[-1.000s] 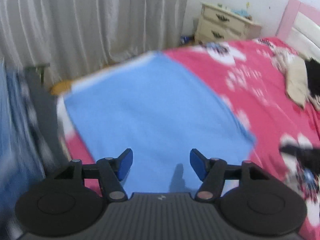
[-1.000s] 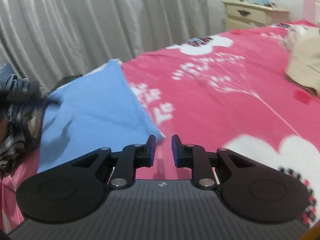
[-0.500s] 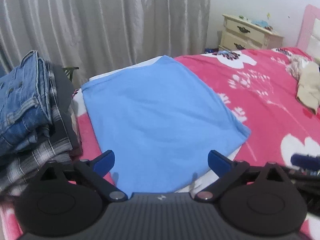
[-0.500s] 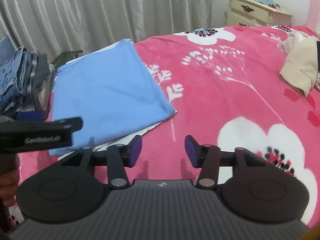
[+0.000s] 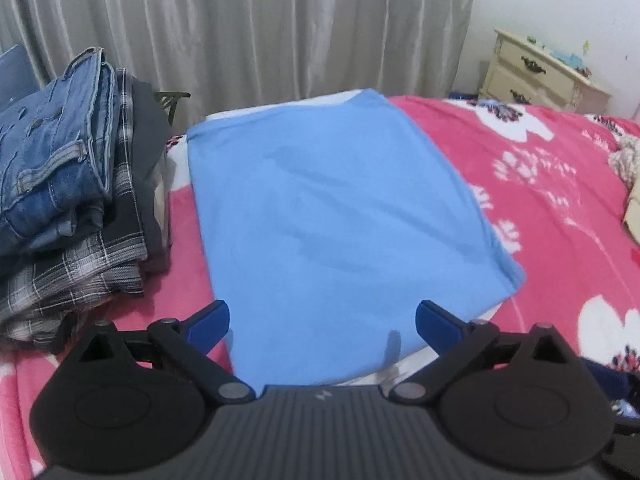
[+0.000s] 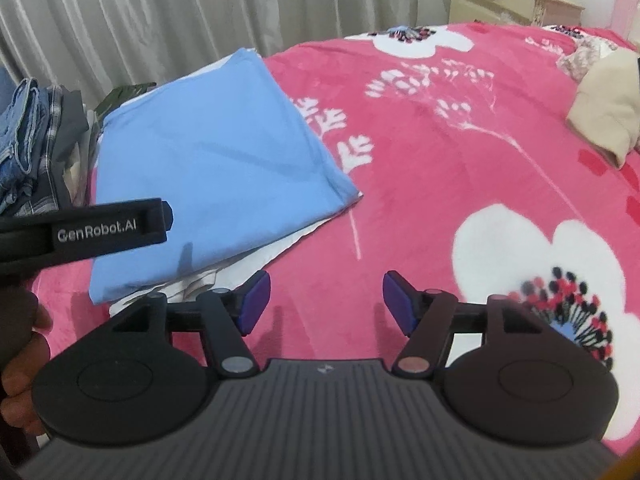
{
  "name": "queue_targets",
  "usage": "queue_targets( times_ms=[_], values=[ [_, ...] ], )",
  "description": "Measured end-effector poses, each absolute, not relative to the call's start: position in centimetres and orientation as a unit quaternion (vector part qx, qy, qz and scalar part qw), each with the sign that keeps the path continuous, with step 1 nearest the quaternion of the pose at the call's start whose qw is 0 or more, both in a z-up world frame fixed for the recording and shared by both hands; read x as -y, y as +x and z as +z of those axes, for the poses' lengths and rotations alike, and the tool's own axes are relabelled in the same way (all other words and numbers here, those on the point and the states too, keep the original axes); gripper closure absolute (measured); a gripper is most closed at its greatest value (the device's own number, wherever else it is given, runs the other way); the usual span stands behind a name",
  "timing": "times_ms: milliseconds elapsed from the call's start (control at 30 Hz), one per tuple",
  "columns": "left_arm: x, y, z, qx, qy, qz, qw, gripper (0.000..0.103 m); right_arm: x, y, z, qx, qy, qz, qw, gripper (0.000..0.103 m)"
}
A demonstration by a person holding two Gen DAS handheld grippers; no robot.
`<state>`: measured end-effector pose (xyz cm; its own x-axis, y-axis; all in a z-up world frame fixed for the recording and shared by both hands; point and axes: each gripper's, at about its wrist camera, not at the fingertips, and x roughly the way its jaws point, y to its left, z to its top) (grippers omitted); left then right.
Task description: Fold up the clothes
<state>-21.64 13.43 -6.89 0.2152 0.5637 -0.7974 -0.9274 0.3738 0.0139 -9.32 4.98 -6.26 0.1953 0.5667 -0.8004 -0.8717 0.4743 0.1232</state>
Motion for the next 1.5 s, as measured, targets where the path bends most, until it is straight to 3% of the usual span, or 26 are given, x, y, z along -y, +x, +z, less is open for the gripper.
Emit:
queue_targets(
  times_ms=[600,1500],
  values=[
    [-13.9,-23.5,-7.8,-0.402,-0.254,0.529,0.703,0.006,-7.2,-11.2,-6.3,-0.409,-0.218,0.503,0.730,0.033],
    [-13.9,-23.1,-7.9,-0.400,-0.252,0.520,0.711,0.006,-8.3,-11.5,-6.8,-0.408,-0.260,0.532,0.695,0.032]
  ],
)
